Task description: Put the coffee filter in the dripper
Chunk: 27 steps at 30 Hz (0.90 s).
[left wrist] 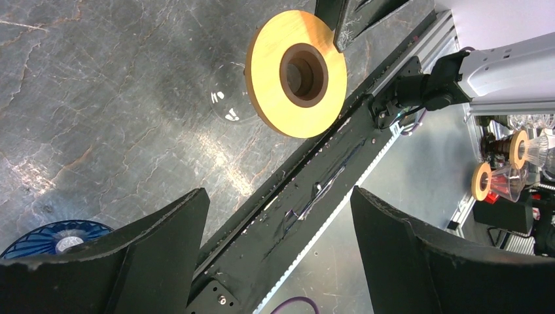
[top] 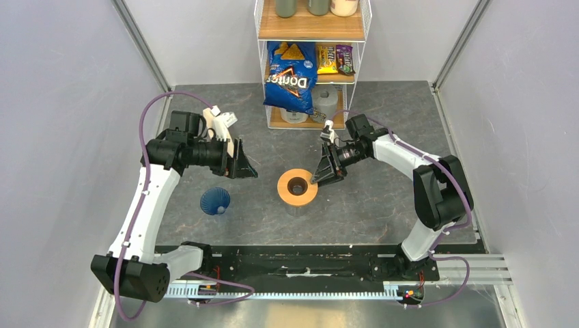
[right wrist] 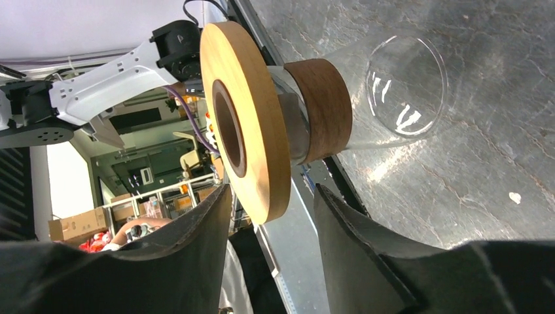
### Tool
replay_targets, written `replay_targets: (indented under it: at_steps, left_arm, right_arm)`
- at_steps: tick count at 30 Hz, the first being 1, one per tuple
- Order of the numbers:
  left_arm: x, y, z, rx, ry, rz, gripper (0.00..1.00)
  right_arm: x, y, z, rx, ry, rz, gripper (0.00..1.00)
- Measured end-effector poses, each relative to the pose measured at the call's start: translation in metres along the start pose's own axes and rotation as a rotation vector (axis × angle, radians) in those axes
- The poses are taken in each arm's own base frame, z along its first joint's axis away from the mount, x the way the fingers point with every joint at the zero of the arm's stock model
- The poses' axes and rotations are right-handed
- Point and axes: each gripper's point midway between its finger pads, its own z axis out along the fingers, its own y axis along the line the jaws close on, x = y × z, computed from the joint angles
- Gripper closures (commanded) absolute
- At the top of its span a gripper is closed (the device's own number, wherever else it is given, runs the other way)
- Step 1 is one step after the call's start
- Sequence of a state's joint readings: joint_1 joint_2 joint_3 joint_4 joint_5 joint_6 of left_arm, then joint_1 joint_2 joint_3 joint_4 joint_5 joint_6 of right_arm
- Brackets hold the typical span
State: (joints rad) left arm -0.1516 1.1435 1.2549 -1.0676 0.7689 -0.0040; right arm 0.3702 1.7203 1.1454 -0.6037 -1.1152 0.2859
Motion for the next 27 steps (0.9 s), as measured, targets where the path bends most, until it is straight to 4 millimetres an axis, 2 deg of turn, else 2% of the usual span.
replay_targets:
  at_steps: [8, 13, 18, 27]
  left_arm:
    - [0.007, 0.004, 0.004, -0.003, 0.019, -0.019, 0.12]
    - [0.007, 0.004, 0.004, -0.003, 0.019, -0.019, 0.12]
    - [0.007, 0.004, 0.004, -0.003, 0.019, -0.019, 0.13]
    - [0.008, 0.005, 0.005, -0.003, 0.024, -0.023, 0.13]
  right_arm:
    - [0.010, 0.001, -0.007, 0.054, 0.004, -0.016, 0.44]
    - [0.015, 0.004, -0.011, 0.074, 0.005, -0.038, 0.49]
    - [0.019, 0.005, -0.007, 0.080, 0.026, -0.049, 0.55]
    - [0.015, 0.016, -0.003, 0.072, 0.038, -0.094, 0.58]
